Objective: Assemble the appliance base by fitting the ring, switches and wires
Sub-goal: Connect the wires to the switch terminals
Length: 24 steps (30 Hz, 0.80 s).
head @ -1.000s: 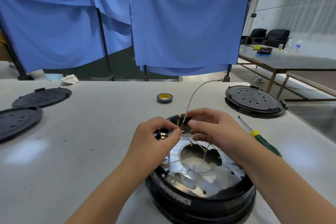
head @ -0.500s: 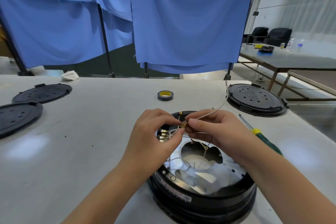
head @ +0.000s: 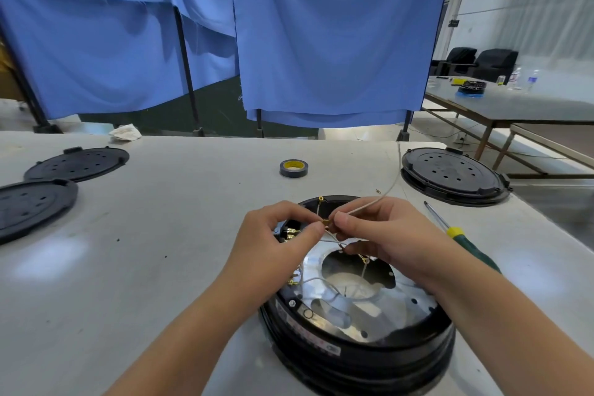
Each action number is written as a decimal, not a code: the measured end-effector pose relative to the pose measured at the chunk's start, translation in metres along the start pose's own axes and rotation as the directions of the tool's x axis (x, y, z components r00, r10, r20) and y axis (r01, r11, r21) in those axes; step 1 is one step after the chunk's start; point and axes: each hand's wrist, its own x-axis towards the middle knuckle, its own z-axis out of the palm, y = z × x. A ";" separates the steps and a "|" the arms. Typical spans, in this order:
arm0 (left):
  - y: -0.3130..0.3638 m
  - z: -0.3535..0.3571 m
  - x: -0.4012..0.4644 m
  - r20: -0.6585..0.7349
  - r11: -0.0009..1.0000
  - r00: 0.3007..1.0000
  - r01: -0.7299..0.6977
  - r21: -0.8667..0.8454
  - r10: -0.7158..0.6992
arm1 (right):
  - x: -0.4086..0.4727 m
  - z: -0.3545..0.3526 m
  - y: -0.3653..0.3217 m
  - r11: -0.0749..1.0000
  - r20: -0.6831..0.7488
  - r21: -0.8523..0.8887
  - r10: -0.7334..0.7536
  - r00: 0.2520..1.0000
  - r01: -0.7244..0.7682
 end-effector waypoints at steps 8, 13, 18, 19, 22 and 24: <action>0.000 -0.008 0.003 0.102 0.990 0.990 0.091 0.108 -0.102 | -0.005 0.005 -0.002 0.911 -0.002 -0.411 -0.049 0.999 0.044; 0.000 -0.015 0.008 0.106 0.982 0.977 0.177 0.071 -0.184 | -0.005 0.000 -0.009 0.932 -0.005 -0.356 0.072 0.997 -0.069; -0.003 -0.017 0.012 0.097 0.971 0.967 0.238 0.007 -0.237 | -0.013 -0.018 -0.027 0.832 -0.260 -0.549 -0.077 0.963 -0.081; -0.004 -0.018 0.012 0.098 0.970 0.966 0.242 -0.001 -0.240 | -0.014 -0.022 -0.028 0.772 -0.308 -0.636 -0.225 0.925 -0.024; -0.005 -0.018 0.014 0.126 0.974 0.968 0.223 -0.034 -0.217 | -0.016 -0.013 -0.031 0.460 -0.105 -0.865 -0.559 0.822 0.202; -0.006 -0.018 0.015 0.147 0.975 0.968 0.213 -0.062 -0.202 | -0.013 0.002 -0.028 0.303 0.101 -0.900 -0.557 0.825 0.315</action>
